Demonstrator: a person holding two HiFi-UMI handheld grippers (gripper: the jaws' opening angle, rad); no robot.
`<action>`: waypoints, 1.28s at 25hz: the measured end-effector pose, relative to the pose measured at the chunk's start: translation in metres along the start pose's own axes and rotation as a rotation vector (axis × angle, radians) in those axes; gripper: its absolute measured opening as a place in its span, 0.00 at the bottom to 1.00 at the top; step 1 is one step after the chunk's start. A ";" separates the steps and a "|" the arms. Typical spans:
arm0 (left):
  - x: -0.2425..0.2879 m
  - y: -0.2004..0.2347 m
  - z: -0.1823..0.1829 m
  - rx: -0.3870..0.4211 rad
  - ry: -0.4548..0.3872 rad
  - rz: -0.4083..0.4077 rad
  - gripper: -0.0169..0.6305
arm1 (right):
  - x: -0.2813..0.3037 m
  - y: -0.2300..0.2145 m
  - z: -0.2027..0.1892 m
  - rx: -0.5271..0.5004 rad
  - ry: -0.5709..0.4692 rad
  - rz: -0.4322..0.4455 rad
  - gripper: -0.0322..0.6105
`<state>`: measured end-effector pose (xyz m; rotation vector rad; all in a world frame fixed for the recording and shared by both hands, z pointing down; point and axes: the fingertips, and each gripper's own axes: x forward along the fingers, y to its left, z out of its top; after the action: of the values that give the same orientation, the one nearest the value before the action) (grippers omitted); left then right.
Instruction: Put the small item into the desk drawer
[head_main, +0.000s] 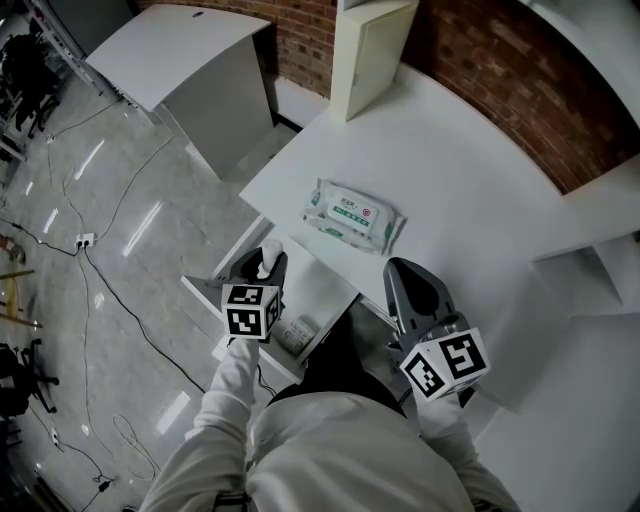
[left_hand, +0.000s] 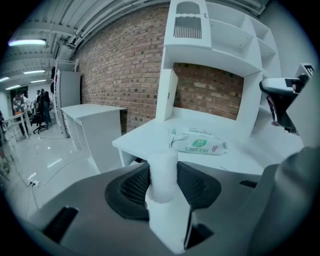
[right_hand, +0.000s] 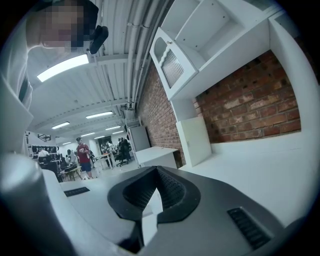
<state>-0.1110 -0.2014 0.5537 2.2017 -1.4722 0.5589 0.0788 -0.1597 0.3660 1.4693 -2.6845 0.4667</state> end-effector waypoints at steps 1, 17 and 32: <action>0.005 0.001 -0.007 -0.007 0.020 0.000 0.30 | 0.000 -0.002 0.000 0.000 0.002 -0.002 0.09; 0.059 -0.001 -0.088 -0.031 0.277 -0.022 0.30 | 0.009 -0.013 -0.001 0.001 0.019 0.000 0.09; 0.091 -0.003 -0.166 -0.017 0.472 -0.040 0.30 | 0.010 -0.015 -0.004 -0.006 0.035 0.000 0.09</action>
<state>-0.0908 -0.1764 0.7404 1.9052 -1.1739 0.9689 0.0849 -0.1743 0.3755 1.4452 -2.6567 0.4795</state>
